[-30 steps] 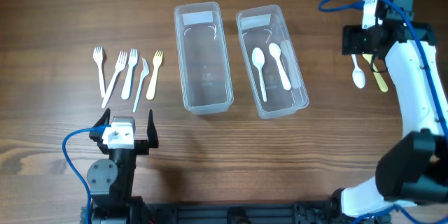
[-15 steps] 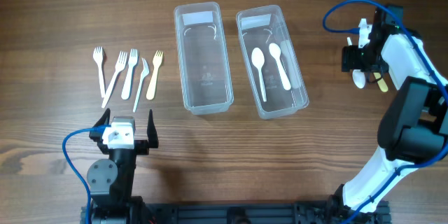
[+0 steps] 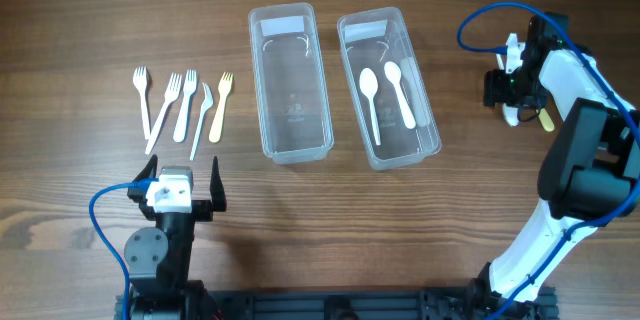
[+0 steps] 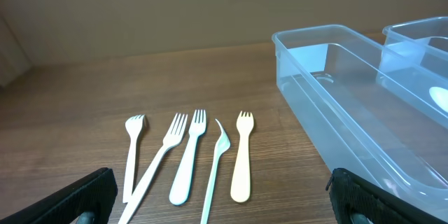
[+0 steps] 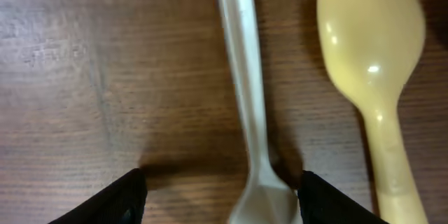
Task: Pack container
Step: 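Grasp the thin white spoon with the right gripper, then drop the thin white spoon into the right container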
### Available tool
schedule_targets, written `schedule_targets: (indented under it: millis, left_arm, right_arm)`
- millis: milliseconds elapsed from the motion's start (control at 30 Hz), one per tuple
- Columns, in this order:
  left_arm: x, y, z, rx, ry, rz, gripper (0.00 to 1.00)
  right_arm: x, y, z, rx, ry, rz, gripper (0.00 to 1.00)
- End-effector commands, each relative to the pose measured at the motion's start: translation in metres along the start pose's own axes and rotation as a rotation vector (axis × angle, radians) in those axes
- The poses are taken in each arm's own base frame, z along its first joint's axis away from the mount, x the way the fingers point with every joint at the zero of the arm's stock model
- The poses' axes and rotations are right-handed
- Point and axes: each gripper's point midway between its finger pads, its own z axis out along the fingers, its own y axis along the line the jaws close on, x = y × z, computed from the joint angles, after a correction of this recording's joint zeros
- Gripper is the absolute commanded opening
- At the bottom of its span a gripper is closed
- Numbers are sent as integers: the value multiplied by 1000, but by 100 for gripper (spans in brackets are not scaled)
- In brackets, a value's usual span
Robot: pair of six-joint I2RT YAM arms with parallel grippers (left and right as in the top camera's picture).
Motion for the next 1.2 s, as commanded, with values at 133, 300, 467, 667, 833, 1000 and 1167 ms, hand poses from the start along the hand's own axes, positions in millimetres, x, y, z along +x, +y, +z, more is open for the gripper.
schedule_targets:
  millis: [133, 300, 467, 667, 833, 1000, 1167]
  left_arm:
    - [2, -1, 0, 2, -2, 19, 100]
    - [2, -1, 0, 2, -2, 19, 100]
    - [2, -1, 0, 2, -2, 19, 100]
    - [2, -1, 0, 2, -2, 19, 100]
    - [2, -1, 0, 2, -2, 19, 100]
    - [2, -1, 0, 2, -2, 19, 100]
    - [2, -1, 0, 2, -2, 19, 100]
  right_arm:
    - [2, 3, 15, -19, 12, 24, 50]
    - [2, 3, 15, -19, 11, 31, 13]
    - [2, 4, 15, -20, 12, 51, 4]
    - [-10, 17, -3, -99, -31, 46, 4]
    - [-28, 20, -42, -96, -109, 32, 4]
    - [-41, 29, -86, -102, -210, 6, 4]
    - [-47, 60, -139, -175, -315, -53, 4]
